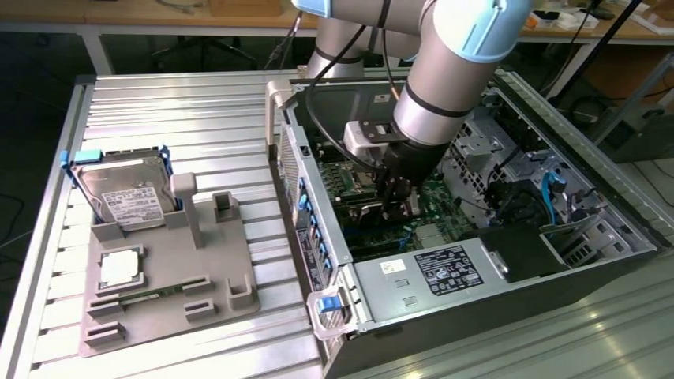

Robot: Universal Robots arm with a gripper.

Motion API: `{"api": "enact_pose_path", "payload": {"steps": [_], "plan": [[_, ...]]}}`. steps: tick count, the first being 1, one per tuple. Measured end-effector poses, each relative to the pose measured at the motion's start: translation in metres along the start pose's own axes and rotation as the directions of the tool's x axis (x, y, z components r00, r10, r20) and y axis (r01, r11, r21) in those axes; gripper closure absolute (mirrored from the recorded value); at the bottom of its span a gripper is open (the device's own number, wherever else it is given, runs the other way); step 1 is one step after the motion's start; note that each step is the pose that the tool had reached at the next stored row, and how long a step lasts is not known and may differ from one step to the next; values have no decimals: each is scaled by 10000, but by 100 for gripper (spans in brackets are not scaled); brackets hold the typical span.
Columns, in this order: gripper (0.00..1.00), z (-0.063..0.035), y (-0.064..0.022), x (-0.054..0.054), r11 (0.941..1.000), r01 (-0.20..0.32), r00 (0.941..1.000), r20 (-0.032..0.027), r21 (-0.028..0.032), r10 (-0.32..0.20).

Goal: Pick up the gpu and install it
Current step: 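Insert the gpu into the slot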

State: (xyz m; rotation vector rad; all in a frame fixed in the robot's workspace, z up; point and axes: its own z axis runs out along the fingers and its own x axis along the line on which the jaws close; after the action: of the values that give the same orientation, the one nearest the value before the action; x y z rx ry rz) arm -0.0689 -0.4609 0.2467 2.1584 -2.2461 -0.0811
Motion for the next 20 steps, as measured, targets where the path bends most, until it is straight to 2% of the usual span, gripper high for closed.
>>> {"api": "enact_pose_path", "payload": {"steps": [3, 5, 6, 7, 11, 20], "plan": [[73, -27, 5, -3, 10000, 18, 10000, 23, 8, -18], [73, -41, 6, -1, 10000, 22, 10000, 12, 0, -22], [73, -41, 6, -2, 10000, 23, 10000, 25, -12, -23], [73, -42, 5, -2, 9999, 24, 10000, 22, -99, -23], [73, -42, 0, -1, 9999, 20, 10000, 22, -118, -20], [73, -47, -74, -4, 9998, 32, 10000, 4, -176, -32]]}}
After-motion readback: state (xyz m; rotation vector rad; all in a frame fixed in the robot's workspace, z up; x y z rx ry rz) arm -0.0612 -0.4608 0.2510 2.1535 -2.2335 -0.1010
